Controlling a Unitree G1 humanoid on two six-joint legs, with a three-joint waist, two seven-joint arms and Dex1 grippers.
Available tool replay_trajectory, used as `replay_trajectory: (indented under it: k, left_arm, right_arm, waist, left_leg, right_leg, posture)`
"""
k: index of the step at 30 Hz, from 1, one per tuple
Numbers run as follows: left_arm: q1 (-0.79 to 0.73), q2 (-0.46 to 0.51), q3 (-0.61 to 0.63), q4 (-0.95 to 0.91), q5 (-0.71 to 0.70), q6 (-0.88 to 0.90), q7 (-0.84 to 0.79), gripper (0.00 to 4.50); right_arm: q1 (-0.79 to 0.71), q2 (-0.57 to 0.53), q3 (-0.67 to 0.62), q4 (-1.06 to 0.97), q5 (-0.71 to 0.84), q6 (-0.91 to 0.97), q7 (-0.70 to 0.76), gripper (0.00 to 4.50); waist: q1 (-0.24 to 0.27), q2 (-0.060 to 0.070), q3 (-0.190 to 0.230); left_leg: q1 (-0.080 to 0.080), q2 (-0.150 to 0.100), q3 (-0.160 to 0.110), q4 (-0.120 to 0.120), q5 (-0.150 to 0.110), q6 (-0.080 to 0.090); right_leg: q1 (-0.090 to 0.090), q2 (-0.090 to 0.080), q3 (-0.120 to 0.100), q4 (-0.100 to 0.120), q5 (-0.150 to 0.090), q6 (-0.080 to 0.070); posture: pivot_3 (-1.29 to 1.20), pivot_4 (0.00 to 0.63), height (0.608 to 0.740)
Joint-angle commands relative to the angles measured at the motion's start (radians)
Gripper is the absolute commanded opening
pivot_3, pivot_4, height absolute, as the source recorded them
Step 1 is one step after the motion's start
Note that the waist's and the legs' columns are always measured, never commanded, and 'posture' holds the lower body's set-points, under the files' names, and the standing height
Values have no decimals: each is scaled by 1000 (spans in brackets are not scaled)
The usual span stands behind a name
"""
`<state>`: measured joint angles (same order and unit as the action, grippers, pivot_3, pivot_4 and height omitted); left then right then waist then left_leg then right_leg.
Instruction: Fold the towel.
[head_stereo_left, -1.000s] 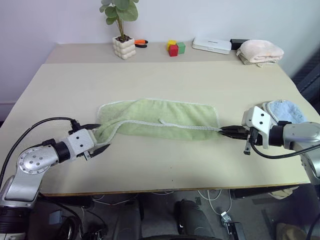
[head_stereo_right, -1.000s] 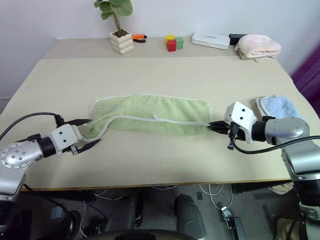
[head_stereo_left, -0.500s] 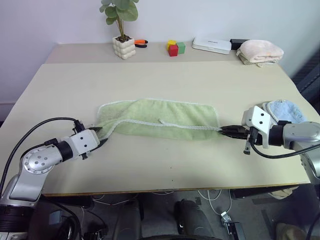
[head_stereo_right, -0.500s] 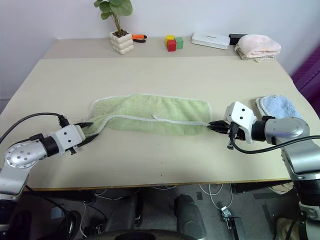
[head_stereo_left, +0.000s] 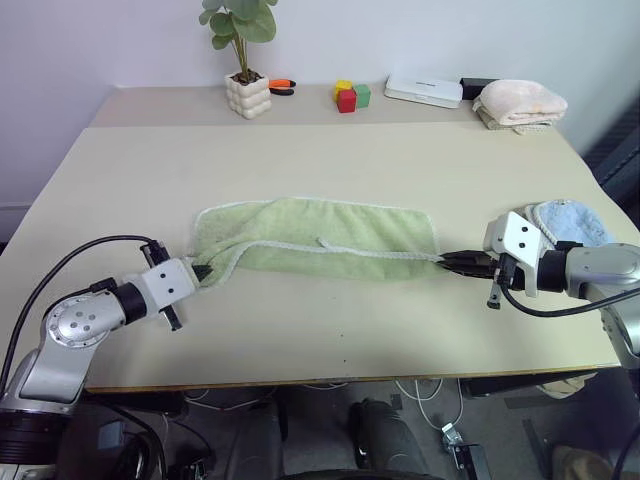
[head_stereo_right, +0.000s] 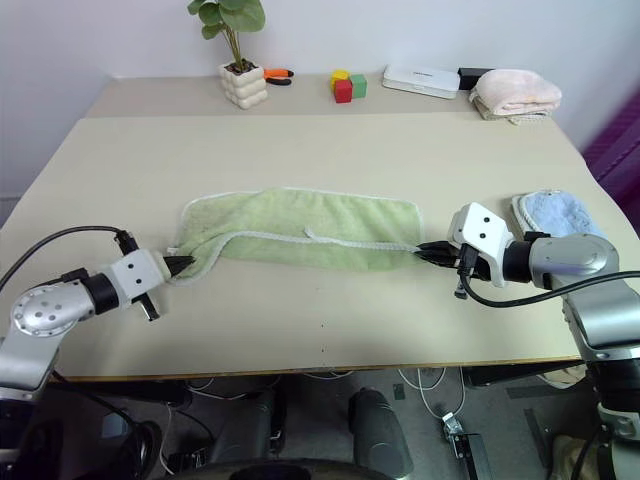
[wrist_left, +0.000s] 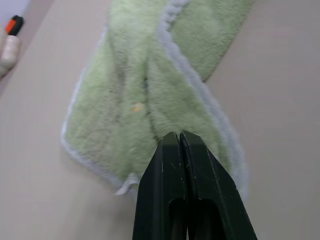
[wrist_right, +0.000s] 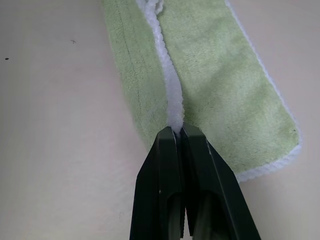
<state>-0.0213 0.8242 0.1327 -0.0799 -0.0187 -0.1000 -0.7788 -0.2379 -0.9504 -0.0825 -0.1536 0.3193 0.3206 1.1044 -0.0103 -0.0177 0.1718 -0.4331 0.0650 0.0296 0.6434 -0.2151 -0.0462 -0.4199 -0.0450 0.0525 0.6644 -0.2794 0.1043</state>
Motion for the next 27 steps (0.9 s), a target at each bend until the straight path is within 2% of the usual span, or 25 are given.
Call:
replay_trajectory:
  k: [1,3,6,7,8,10,11,15,19,24,27]
  left_arm:
    - [-5,-5,52,-42,-112,31,-39,255]
    - [7,-25,58,-68,-159,57,-47,836]
    - [22,-52,58,-107,-174,96,-24,2359]
    - [27,-55,58,-116,-170,103,-20,2737]
    - [32,-55,56,-122,-162,108,-17,3335]
    - [25,-105,70,-147,-186,202,55,4360]
    - [19,-127,78,-160,-205,249,84,4441]
    - [-143,-376,240,-282,-572,667,441,4441]
    - [-228,-558,355,-348,-872,875,734,4441]
    - [-164,-699,315,-457,-963,948,949,4441]
    - [-148,-706,310,-469,-1023,952,963,4441]
  right_arm:
    - [-17,8,-7,-14,4,-10,-4,0]
    - [-17,9,-7,-14,4,-10,-2,0]
    - [-17,9,-8,-13,2,-10,0,0]
    - [-16,8,-8,-12,2,-10,0,0]
    - [-15,7,-8,-13,1,-9,1,0]
    - [-15,7,-7,-13,1,-9,1,0]
    - [-15,8,-6,-13,1,-9,1,0]
    - [-17,12,-2,-10,0,-9,0,0]
    - [-22,15,2,-6,-1,-11,-3,0]
    - [-21,13,1,-9,0,-10,-7,0]
    - [-20,12,-1,-8,2,-10,-8,0]
  waist:
    - [0,0,0]
    - [-1,0,0]
    - [0,0,0]
    - [0,0,0]
    - [0,0,0]
    - [0,0,0]
    - [0,0,0]
    - [7,-1,0]
    - [0,-2,0]
    - [-3,-2,0]
    - [1,-2,0]
  left_leg:
    - [0,0,0,0,0,0]
    - [0,0,0,0,0,0]
    - [0,0,0,0,0,0]
    - [0,0,0,0,0,0]
    - [0,0,0,0,0,0]
    - [0,0,0,0,0,0]
    - [0,0,0,0,0,0]
    - [0,0,-3,3,0,0]
    - [6,-1,-5,4,-2,3]
    - [10,-1,-5,4,-4,7]
    - [10,-2,-5,4,-4,7]
  right_leg:
    - [0,0,0,0,0,0]
    - [0,0,0,0,0,0]
    - [0,0,0,0,0,1]
    - [0,0,0,0,0,1]
    - [0,0,0,0,0,1]
    - [0,0,0,0,0,1]
    - [0,0,0,0,0,1]
    - [3,0,-1,0,1,2]
    - [11,0,-2,-1,2,4]
    - [15,0,-2,-2,1,4]
    - [15,0,-2,-2,1,4]
  posture:
    - [0,150,740]
    - [0,150,740]
    - [0,150,740]
    - [0,150,740]
    - [0,150,740]
    - [0,150,740]
    - [0,150,740]
    - [0,150,740]
    - [0,150,740]
    - [0,150,740]
    - [0,150,740]
